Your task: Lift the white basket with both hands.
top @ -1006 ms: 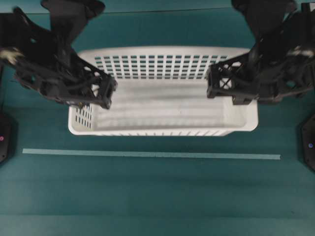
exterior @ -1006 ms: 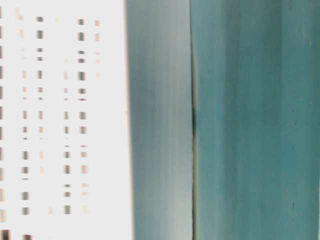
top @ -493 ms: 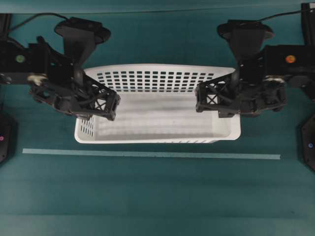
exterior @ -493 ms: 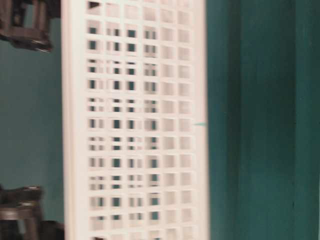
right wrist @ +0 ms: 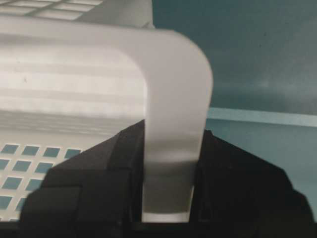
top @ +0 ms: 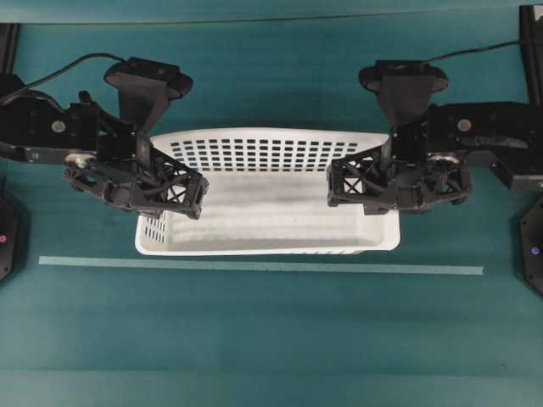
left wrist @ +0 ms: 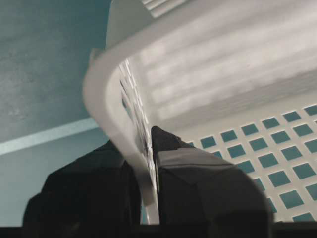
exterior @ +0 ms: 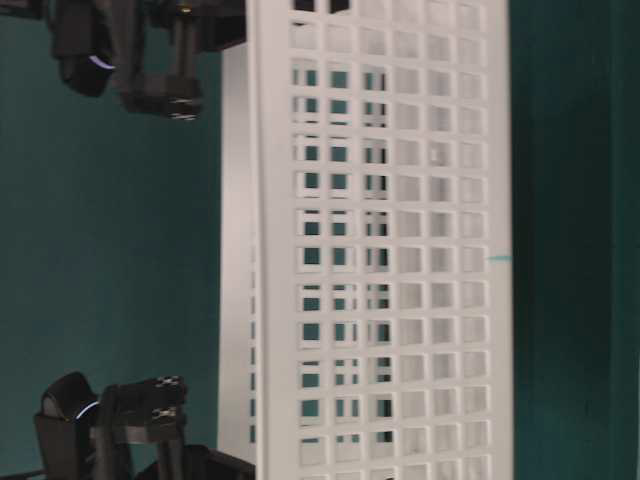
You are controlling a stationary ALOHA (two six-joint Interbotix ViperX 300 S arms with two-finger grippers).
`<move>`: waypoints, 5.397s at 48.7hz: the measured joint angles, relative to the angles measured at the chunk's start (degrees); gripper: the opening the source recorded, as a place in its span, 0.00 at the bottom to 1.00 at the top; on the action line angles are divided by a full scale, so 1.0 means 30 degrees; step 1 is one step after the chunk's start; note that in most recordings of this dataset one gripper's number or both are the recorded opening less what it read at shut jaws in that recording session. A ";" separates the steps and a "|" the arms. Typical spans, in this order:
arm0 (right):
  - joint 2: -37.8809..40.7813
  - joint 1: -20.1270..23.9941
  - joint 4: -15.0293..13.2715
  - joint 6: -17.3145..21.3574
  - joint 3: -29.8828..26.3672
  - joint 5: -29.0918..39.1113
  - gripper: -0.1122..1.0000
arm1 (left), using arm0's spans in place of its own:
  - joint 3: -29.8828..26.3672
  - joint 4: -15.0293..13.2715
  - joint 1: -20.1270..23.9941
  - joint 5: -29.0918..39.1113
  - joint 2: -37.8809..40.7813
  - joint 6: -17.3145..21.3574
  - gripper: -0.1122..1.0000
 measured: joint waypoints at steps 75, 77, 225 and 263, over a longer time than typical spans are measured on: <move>0.0996 -0.0469 0.0850 -0.0029 0.3105 -0.4629 0.27 | 0.3076 -0.0029 0.0322 -0.5654 0.1523 -0.1318 0.14; 0.0996 -0.0498 0.0850 -0.0146 0.3105 -0.4658 0.27 | 0.3105 0.0000 0.0322 -0.5713 0.1523 -0.1289 0.17; -1.2451 0.1084 -0.0205 -2.1387 0.6416 -1.8896 0.91 | 0.7441 0.0029 -0.0059 -1.2363 -1.7314 1.4824 0.85; -1.7227 0.2373 -0.0205 -2.2939 0.8027 -1.9014 0.91 | 0.7734 0.0029 -0.1787 -1.4209 -1.8193 1.8721 0.84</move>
